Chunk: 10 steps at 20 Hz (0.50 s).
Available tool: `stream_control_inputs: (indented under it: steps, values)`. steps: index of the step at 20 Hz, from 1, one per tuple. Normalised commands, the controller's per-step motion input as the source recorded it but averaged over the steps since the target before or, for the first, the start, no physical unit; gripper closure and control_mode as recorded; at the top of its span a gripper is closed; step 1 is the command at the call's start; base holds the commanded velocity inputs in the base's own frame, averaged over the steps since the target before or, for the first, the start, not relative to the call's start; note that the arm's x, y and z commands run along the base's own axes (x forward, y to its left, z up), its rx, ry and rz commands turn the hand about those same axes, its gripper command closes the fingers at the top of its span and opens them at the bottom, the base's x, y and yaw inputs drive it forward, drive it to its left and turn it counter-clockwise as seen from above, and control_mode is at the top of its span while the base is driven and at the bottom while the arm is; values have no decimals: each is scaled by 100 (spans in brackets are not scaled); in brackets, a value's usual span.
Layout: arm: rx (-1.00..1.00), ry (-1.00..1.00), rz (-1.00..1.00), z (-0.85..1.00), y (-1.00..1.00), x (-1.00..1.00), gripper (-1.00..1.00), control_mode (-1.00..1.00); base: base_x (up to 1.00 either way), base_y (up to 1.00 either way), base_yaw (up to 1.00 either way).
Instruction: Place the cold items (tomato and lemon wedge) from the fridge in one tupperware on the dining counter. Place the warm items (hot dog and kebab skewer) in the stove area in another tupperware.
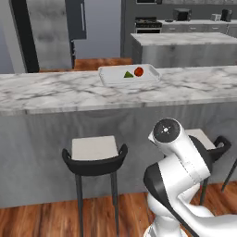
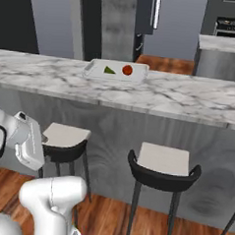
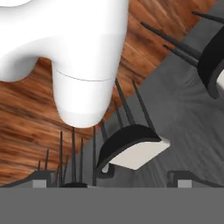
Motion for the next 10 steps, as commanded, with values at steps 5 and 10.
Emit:
stream_control_inputs:
  steps: [5, 10]
  values:
    - [0, 0, 0, 0, 0, 0, -100, 100, -2, -94, -37]
    - [0, 0, 0, 0, 0, 0, -100, 100, 0, -99, -42]
